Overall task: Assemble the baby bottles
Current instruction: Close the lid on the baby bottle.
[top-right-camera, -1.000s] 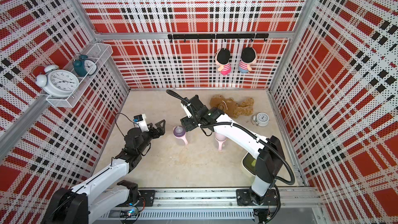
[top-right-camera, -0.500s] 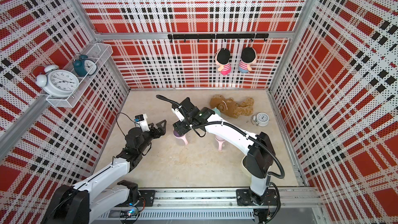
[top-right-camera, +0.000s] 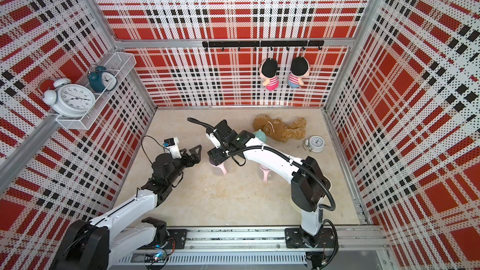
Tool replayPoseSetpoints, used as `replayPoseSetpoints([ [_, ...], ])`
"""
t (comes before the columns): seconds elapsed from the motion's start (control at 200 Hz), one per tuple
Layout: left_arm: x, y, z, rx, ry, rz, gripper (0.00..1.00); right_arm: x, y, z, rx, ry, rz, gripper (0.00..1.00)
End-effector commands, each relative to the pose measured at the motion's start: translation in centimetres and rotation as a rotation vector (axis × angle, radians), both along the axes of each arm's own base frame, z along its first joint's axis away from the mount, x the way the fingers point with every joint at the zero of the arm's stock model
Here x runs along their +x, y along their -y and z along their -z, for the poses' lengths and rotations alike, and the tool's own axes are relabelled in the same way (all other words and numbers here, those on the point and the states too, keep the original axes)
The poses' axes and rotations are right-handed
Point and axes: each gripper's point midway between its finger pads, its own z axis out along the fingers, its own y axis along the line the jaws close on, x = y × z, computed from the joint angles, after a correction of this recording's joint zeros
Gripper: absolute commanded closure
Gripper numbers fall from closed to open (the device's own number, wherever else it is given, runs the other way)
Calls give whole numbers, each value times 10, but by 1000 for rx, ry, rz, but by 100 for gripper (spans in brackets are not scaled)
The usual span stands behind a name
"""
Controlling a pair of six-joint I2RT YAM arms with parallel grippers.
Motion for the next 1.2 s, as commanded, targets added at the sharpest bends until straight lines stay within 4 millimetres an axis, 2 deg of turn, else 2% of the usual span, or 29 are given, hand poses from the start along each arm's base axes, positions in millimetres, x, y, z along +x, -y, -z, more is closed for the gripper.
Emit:
replayPoseSetpoints([
  [0.0, 2, -1, -5, -15, 23, -4, 2, -1, -6, 11, -31, 2, -18, 27],
  [0.331, 1, -1, -4, -15, 20, -2, 2, 1, -6, 18, -70, 13, -7, 26],
  [0.666, 2, -2, -3, -14, 20, -4, 2, 3, -5, 13, -104, 18, -1, 26],
  [1.198, 1, -2, 0, -6, 14, -7, 2, 2, -5, 24, -162, 6, -5, 26],
])
